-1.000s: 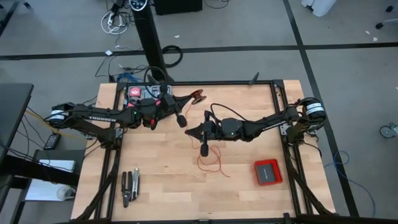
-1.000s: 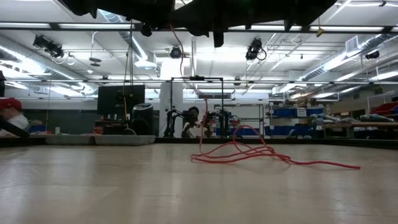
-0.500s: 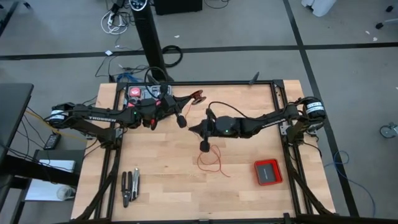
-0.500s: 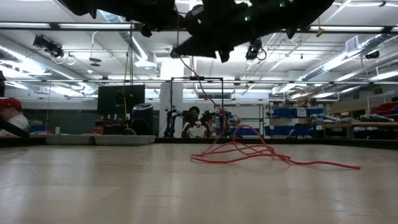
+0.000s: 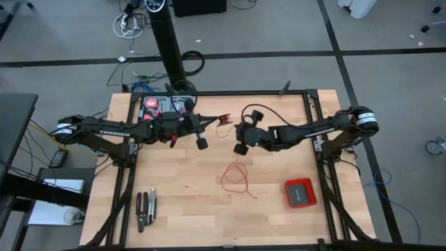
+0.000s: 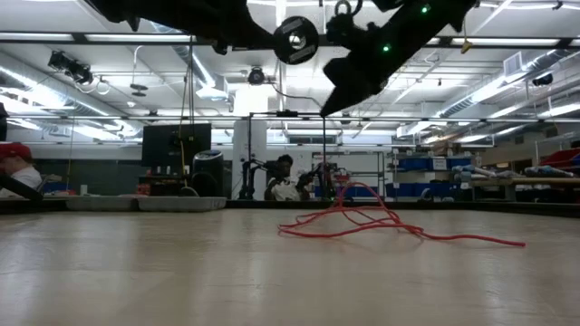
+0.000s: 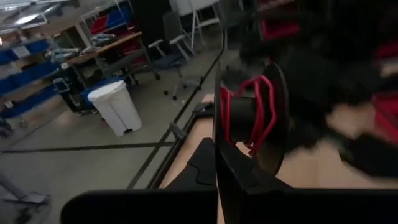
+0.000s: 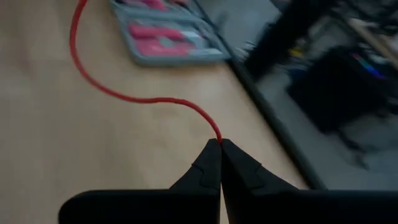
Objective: Coil cords
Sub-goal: Uncoil the red wire from the spool
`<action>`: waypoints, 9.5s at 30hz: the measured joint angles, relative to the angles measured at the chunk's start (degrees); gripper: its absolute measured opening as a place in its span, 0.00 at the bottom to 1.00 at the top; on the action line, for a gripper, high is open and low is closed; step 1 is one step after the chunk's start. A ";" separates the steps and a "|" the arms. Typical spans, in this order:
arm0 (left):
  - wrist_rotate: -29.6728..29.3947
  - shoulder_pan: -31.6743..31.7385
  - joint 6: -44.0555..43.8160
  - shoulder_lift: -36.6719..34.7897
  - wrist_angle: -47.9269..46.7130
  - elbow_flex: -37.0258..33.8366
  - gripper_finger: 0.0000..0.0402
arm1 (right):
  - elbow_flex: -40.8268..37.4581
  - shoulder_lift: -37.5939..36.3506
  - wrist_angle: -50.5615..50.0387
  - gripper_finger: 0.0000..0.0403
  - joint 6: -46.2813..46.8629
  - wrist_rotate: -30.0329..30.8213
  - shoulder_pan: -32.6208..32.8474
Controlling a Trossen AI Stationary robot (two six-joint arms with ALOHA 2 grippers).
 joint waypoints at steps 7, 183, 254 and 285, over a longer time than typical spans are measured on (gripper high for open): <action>-5.98 0.00 5.27 -0.02 -4.96 0.00 0.00 | 0.00 -6.87 -14.41 0.00 2.51 11.63 0.52; 3.97 0.00 -13.92 -0.04 2.77 0.07 0.00 | -4.44 -8.93 7.61 0.01 -8.78 -15.64 -0.37; 2.39 0.11 4.60 -0.02 -7.02 0.07 0.00 | -1.63 -15.27 -37.79 0.27 20.33 0.47 -12.66; -29.84 0.11 -1.27 -0.02 -2.61 0.07 0.00 | 1.90 -16.56 10.51 0.25 -27.32 4.24 17.40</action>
